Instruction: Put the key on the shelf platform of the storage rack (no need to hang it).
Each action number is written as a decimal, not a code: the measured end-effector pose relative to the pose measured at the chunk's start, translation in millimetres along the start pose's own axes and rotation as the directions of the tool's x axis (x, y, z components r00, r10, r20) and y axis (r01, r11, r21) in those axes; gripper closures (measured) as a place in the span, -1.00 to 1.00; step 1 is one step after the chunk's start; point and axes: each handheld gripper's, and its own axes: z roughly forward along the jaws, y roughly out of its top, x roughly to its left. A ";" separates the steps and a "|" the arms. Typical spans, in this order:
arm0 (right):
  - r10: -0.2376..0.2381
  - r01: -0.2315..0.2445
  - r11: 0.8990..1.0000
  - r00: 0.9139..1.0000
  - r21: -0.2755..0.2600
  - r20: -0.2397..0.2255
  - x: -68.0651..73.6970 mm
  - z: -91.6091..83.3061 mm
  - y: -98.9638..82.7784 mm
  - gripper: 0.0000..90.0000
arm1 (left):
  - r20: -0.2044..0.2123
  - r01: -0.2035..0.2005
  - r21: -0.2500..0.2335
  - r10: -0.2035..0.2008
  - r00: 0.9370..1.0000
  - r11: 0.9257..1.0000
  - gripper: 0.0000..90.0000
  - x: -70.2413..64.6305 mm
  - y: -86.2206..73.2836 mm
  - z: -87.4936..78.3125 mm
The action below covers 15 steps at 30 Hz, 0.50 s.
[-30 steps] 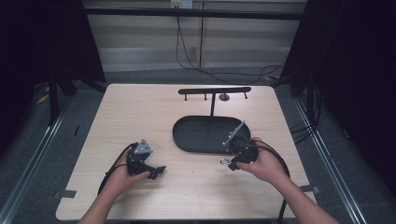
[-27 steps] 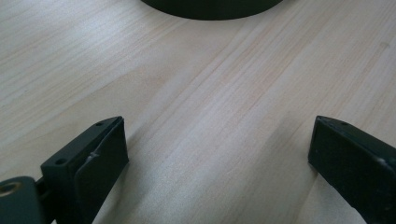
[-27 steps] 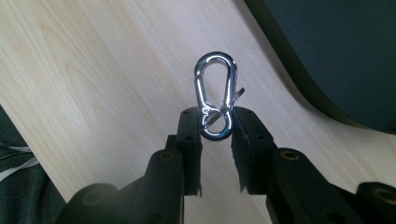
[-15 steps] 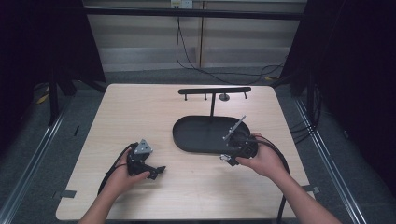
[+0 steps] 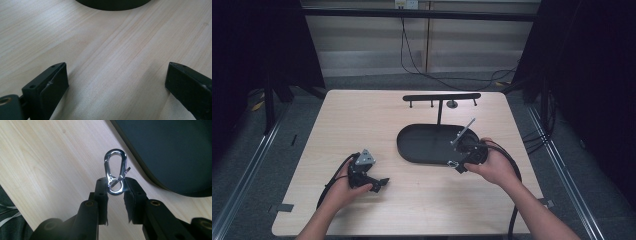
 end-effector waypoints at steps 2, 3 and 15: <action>0.004 -0.004 1.000 1.000 0.002 0.001 -0.9 0.5 0.3 0.63 | 0.000 0.000 0.000 0.000 1.000 1.000 -0.90 0.0 0.0 0.0; 0.006 -0.006 1.000 1.000 -0.002 0.000 -1.6 0.8 0.4 0.63 | 0.000 0.000 0.000 0.000 1.000 1.000 -0.90 0.0 0.0 0.0; 0.011 -0.011 1.000 1.000 -0.006 0.020 -5.2 -7.8 7.8 0.63 | 0.000 -0.001 0.000 0.001 1.000 1.000 -0.90 0.0 0.0 0.0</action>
